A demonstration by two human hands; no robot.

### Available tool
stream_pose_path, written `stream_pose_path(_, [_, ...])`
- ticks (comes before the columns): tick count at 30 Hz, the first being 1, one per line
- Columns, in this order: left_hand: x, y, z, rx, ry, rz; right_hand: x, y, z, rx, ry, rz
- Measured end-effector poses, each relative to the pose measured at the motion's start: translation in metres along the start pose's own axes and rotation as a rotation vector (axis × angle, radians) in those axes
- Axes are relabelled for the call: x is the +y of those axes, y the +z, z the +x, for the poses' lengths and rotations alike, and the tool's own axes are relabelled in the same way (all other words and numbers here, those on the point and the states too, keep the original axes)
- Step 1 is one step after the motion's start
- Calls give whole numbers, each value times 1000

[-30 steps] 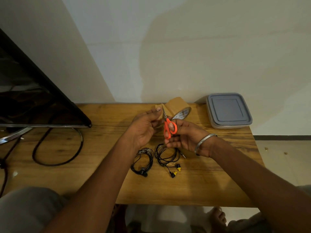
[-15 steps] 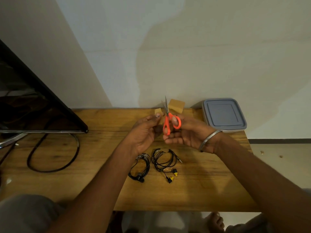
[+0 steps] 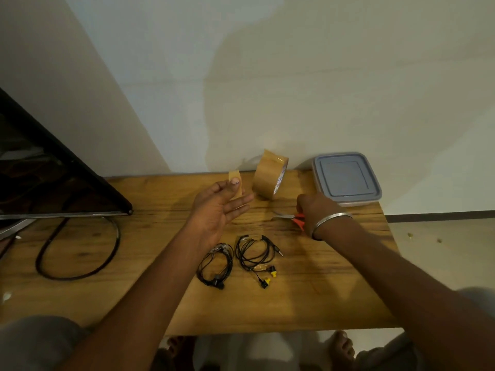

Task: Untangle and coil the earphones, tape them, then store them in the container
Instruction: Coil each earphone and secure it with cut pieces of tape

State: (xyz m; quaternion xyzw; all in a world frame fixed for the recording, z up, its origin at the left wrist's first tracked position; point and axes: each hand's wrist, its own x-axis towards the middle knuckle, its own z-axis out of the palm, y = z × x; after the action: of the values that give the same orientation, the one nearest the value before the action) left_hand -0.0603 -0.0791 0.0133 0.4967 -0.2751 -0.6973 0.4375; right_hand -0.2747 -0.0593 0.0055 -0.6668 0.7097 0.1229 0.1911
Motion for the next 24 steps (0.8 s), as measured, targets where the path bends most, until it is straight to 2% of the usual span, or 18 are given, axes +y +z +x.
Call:
stream_pose_path(5, [16,-28,-35,-31,25,140,-6,0,-5,81,-5,-122])
stream_pose_path(11, [9,-44,-59,16,39,290,-18,-2,-11,122,-3,-234])
stream_pose_path(13, [4,-43,-58,-6,57,380,-19,-9,-14,194,-15,-222])
stream_pose_path(14, [2,-42,-56,-24,58,422,-21,-13,-16,244,-54,-151])
stream_pose_path(16, [-1,-41,-52,-64,53,491,-29,-18,-22,256,-219,220])
stream_pose_path(18, [-5,-38,-48,-105,45,559,-46,-20,-31,101,-346,706])
stream_pose_path(19, [-8,-36,-46,-122,39,591,-53,-17,-33,18,-361,869])
stream_pose_path(21, [-11,-33,-43,-155,32,631,-60,-5,-34,-49,-364,1050])
stream_pose_path(24, [-9,-34,-41,-193,37,658,-59,6,-29,-33,-345,1123])
